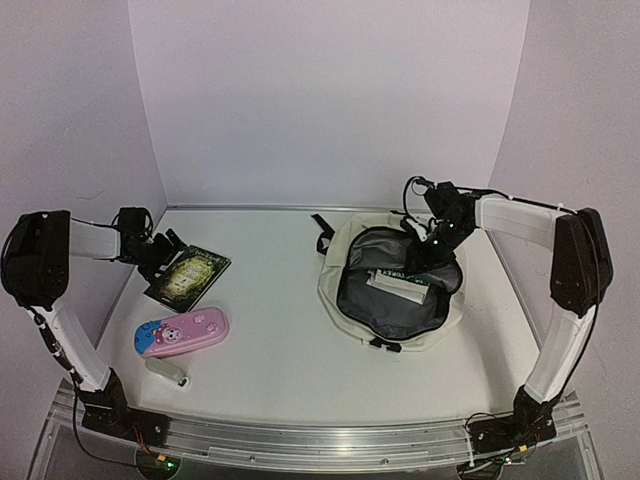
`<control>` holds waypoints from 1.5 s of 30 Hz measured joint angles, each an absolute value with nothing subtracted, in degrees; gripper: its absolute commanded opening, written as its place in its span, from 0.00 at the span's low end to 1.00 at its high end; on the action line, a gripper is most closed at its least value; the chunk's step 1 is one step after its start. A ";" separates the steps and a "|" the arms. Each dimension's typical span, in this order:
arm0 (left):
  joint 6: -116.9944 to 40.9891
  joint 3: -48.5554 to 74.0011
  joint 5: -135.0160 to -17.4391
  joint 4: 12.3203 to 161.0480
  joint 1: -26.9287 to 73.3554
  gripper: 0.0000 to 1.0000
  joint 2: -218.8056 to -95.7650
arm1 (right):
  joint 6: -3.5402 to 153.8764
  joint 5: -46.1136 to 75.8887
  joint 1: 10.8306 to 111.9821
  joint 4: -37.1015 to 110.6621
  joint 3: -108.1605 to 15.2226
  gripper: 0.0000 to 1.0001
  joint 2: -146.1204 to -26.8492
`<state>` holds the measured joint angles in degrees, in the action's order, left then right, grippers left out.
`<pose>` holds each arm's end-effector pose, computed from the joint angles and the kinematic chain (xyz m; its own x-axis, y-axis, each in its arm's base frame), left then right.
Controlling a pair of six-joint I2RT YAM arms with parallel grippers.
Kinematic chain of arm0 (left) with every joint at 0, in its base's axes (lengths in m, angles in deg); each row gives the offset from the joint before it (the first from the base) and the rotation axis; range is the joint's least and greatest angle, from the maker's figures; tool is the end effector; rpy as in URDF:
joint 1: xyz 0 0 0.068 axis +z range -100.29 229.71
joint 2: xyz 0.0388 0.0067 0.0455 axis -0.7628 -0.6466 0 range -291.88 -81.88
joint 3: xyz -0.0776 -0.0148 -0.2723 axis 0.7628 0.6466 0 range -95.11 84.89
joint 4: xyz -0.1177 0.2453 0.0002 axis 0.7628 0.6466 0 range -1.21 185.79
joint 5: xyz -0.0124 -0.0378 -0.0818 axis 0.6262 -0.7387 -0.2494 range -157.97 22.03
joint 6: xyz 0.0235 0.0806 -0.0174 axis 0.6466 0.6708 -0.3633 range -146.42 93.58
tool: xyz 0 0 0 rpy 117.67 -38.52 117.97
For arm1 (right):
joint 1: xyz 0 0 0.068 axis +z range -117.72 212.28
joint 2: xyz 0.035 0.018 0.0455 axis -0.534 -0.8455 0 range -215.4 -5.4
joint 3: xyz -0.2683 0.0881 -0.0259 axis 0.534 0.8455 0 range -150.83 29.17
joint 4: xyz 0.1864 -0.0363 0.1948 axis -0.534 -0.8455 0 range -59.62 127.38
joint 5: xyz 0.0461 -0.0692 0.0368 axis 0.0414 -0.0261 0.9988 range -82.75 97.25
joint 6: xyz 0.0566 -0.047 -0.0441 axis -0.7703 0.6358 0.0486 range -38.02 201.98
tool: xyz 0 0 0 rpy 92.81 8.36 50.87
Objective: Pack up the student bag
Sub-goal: Pick up the book from the center of the board.
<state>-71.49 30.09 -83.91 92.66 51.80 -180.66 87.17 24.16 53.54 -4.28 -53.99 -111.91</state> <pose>0.3871 -0.0066 0.1419 -0.6289 -0.7041 -0.3297 -0.4191 0.6642 -0.6190 0.3825 0.1726 0.1981 -0.7995 -0.4039 -0.4446 -0.5360 0.8138 0.2244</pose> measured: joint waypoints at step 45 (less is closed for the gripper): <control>-62.02 -2.07 -88.89 93.81 34.92 1.00 -207.51 | 86.16 32.04 65.34 -7.32 -69.41 0.98 -115.18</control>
